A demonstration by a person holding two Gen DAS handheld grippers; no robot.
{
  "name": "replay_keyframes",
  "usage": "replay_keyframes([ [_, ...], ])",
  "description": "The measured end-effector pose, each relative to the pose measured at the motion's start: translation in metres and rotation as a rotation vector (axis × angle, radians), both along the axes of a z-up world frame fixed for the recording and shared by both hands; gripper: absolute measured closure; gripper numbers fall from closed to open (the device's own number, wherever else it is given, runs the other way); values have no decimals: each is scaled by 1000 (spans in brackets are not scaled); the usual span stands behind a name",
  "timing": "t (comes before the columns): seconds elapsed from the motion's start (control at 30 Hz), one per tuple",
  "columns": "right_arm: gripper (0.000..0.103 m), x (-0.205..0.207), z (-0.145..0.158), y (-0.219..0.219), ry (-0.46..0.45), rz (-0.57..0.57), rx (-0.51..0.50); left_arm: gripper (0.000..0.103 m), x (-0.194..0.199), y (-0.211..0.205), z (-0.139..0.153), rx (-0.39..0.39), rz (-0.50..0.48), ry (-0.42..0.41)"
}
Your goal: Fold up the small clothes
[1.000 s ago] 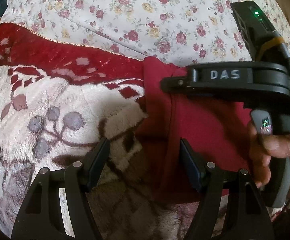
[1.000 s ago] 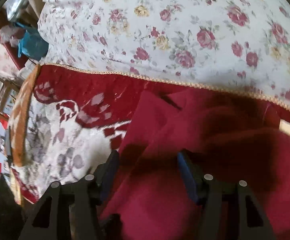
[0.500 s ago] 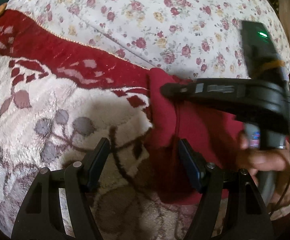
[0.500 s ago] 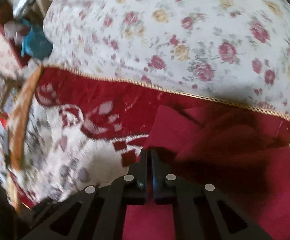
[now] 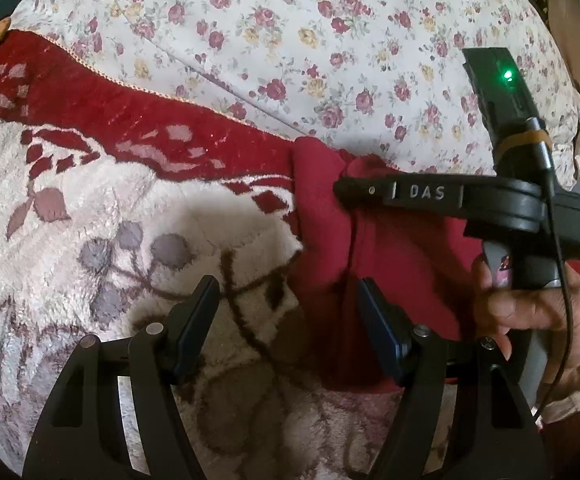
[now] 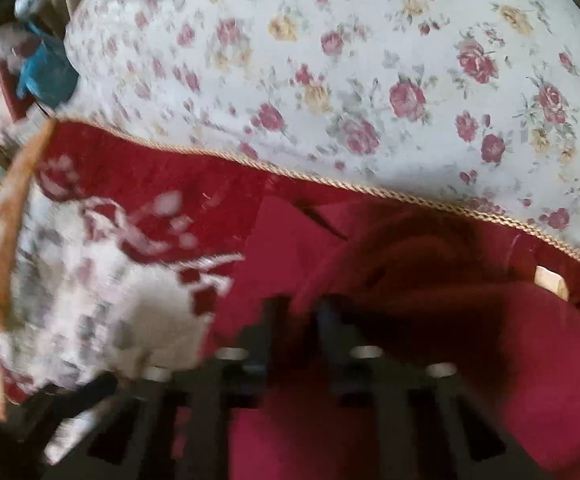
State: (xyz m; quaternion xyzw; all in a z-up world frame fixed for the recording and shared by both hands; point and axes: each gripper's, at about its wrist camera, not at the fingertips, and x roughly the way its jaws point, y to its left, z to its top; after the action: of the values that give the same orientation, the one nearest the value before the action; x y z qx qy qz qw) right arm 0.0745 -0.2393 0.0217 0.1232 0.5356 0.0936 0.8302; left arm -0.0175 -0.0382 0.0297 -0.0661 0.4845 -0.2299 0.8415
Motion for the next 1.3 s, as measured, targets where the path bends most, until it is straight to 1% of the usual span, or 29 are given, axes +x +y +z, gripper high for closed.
replay_keyframes([
  [0.07, 94, 3, 2, 4, -9, 16, -20, 32, 1, -1, 1, 0, -1, -5],
  [0.13, 94, 5, -6, 8, 2, 23, -28, 32, 2, -2, -1, 5, -3, 2],
  [0.2, 94, 4, -12, 11, -6, 16, -16, 32, 4, -5, -3, 7, -13, 12],
  [0.33, 94, 2, -16, -1, -14, -10, 76, 32, 2, -13, -3, 20, -31, 0],
  [0.37, 93, -1, -15, -8, -17, -29, 124, 32, 2, -15, -3, 25, -35, -2],
  [0.43, 89, -7, -11, -17, -15, -50, 180, 32, 2, -17, -4, 28, -40, -4],
  [0.47, 82, -15, -5, -23, -8, -47, 222, 32, 2, -18, -4, 26, -44, -3],
  [0.5, 75, -24, -1, -27, -6, -41, 239, 32, 2, -18, -4, 25, -47, -2],
  [0.53, 57, -37, 6, -32, -11, -36, 236, 32, 1, -19, -4, 24, -49, -2],
  [0.57, 48, -56, 15, -40, -33, -34, 212, 32, 1, -19, -4, 22, -51, 0],
  [0.63, 47, -93, 29, -57, -75, -35, 164, 32, 2, -19, -5, 18, -52, 8],
  [0.7, 46, -135, 40, -85, -97, -75, 117, 32, 2, -18, -6, 4, -53, 22],
  [0.73, 41, -155, 43, -101, -108, -116, 101, 32, 3, -18, -6, -7, -53, 28],
  [0.77, 35, -183, 47, -125, -129, -189, 90, 32, 3, -17, -6, -18, -53, 37],
  [0.83, 30, -217, 51, -157, -158, -301, 87, 32, 3, -19, -8, -28, -64, 51],
  [0.87, 27, -236, 50, -174, -164, -365, 80, 32, 3, -20, -9, -29, -69, 57],
  [0.9, 26, -251, 47, -189, -159, -415, 71, 32, 3, -22, -9, -25, -72, 60],
  [0.97, 26, -268, 40, -209, -142, -469, 66, 32, 3, -24, -10, -29, -76, 71],
  [1.03, 26, -279, 29, -223, -104, -513, 77, 32, 3, -25, -11, -62, -83, 95],
  [1.1, 26, -281, 20, -231, -94, -521, 108, 32, 5, -29, -13, -80, -85, 113],
  [1.2, 26, -279, 9, -236, -89, -523, 129, 32, 5, -38, -17, -70, -96, 124],
  [1.23, 26, -277, 6, -238, -81, -528, 132, 29, 5, -41, -18, -62, -97, 124],
  [1.27, 26, -277, 3, -240, -81, -535, 141, 24, 6, -43, -19, -60, -97, 121],
  [1.3, 26, -279, 2, -242, -91, -536, 163, 23, 6, -45, -20, -65, -96, 120],
])
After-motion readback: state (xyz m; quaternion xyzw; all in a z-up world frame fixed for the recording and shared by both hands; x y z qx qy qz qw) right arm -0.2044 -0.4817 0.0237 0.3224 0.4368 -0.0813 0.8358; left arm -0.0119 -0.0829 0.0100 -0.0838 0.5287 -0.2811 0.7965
